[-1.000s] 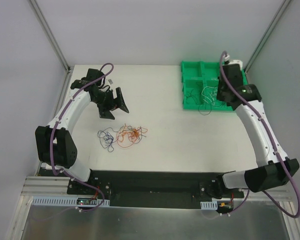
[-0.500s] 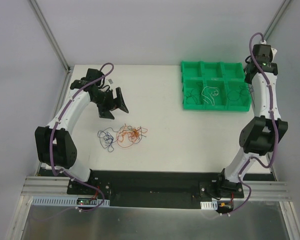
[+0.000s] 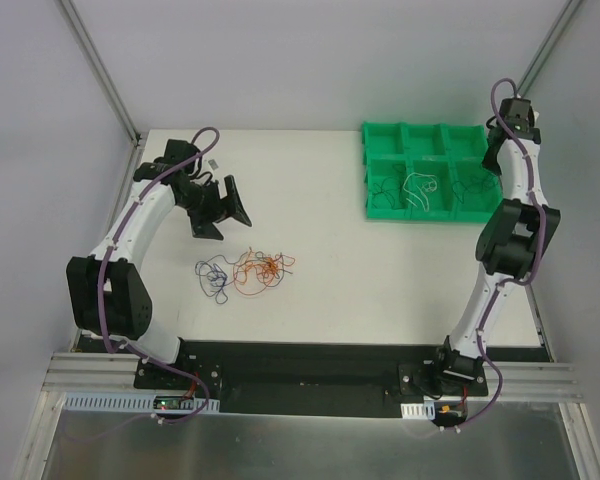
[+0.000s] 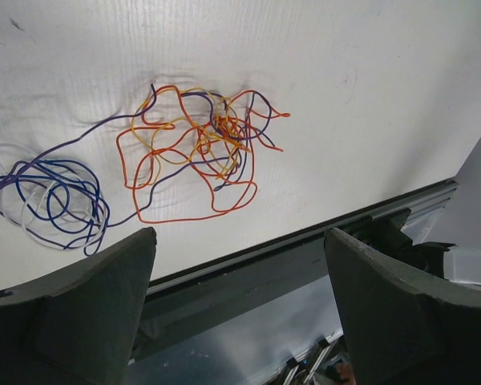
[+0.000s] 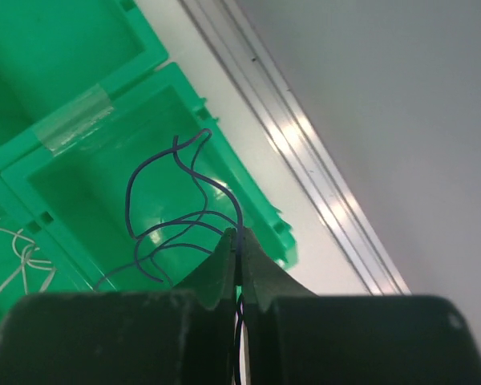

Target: Untangle the cables

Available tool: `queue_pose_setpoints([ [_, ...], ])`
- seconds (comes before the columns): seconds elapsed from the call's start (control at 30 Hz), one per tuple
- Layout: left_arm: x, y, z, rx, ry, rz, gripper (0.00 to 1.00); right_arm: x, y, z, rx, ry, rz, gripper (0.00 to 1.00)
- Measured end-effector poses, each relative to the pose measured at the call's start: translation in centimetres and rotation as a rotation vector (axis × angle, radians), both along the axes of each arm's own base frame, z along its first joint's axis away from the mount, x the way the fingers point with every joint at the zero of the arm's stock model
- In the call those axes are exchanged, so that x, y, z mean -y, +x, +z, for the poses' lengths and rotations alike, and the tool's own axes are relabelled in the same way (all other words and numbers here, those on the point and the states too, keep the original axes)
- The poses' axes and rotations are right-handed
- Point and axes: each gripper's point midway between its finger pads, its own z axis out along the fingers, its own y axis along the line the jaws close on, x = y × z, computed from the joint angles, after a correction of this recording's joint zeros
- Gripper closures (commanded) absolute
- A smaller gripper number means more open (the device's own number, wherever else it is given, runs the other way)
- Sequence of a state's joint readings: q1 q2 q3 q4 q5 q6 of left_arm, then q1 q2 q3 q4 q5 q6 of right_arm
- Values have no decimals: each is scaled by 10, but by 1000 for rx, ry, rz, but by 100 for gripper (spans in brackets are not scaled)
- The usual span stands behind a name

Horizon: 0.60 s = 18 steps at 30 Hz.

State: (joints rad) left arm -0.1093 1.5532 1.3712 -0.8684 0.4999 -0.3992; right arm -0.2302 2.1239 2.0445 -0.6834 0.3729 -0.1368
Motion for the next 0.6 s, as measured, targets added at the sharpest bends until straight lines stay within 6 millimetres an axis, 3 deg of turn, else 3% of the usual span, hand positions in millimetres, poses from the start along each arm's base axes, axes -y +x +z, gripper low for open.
queue_pose_setpoints([
  [0.13,2,-5,-6,-23,-17,-3,15,-11,15,-39,-41,74,2,83],
  [0.23,3,-6,-8,-33,-21,-4,15,-20,13,-63,-85,123,-8,50],
  [0.3,3,-5,-9,-28,-23,-5,15,-24,9,-68,-106,142,-16,36],
  [0.37,3,-4,-10,-25,-23,-6,15,-26,7,-62,-117,149,-23,25],
  [0.53,0,-13,-22,-42,-7,-7,16,-33,12,-23,-57,144,-28,22],
  [0.6,-2,-19,-28,-55,9,-4,17,-43,4,-9,-57,151,-26,23],
])
